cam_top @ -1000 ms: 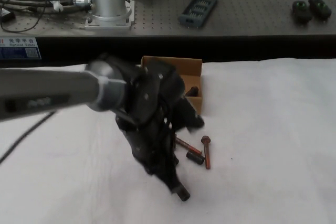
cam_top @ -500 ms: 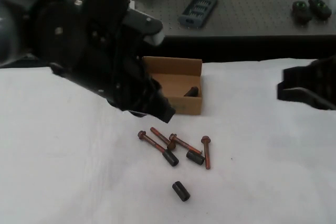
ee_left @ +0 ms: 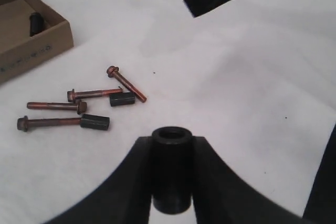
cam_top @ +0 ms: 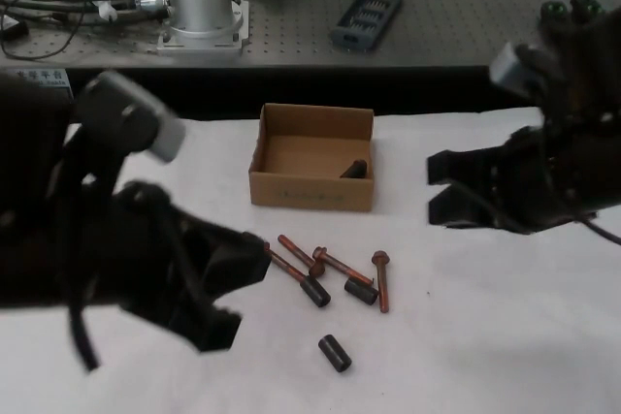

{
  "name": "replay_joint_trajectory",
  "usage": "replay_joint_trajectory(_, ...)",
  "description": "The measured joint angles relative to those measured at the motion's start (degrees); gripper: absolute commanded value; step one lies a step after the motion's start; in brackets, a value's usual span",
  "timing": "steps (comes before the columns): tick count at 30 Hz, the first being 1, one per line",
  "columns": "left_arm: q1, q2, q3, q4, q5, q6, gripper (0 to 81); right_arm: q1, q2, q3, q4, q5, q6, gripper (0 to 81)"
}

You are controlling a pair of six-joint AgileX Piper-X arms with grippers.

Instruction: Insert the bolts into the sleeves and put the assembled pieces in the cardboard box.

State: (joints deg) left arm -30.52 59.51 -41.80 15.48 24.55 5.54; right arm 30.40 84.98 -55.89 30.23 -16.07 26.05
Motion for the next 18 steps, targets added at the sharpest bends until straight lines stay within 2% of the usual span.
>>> replay_joint_trajectory(5, 0.0, -9.4, 10.6, -8.1, 1.3, -5.1, 0.4, 0.4, 6.5, -4.5, -0.2, 0.3, 0.1, 30.3)
replay_joint_trajectory(12, 0.0, -10.9, 12.6, -9.6, 2.5, -6.0, 0.4, 1.7, 12.8, -10.5, 1.4, 2.6, 0.1, 30.4)
replay_joint_trajectory(18, 0.0, -10.9, 12.6, -10.3, 2.6, -6.0, 0.4, 2.8, 23.3, -19.8, 9.0, 7.7, -4.1, 30.4)
